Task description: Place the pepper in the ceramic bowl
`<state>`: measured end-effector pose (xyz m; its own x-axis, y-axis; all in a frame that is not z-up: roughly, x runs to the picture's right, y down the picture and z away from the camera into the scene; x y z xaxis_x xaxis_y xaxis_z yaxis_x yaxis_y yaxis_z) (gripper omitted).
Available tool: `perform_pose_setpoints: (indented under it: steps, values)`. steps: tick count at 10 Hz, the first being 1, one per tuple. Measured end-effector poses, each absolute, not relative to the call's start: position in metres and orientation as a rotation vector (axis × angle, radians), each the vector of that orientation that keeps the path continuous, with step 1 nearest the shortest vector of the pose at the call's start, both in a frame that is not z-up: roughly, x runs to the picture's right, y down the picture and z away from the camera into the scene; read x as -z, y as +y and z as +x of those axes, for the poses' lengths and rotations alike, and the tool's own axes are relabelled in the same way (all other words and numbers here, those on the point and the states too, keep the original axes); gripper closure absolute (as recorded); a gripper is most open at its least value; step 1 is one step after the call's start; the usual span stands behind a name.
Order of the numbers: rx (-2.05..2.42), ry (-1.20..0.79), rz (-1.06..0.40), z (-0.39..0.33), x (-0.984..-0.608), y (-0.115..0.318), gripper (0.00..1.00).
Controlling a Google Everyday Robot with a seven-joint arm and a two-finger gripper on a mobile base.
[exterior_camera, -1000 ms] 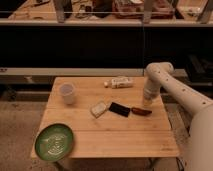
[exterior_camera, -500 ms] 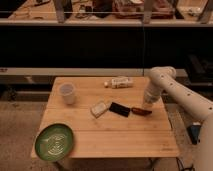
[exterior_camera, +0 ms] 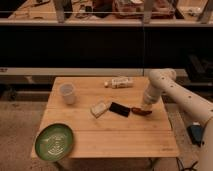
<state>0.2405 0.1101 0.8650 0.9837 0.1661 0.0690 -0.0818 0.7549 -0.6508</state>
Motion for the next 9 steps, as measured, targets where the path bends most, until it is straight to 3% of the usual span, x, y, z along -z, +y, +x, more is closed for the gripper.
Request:
perform_pose_setpoints:
  steps: [9]
  values:
    - [-0.137, -0.114, -0.702, 0.229, -0.888, 0.125, 0.2]
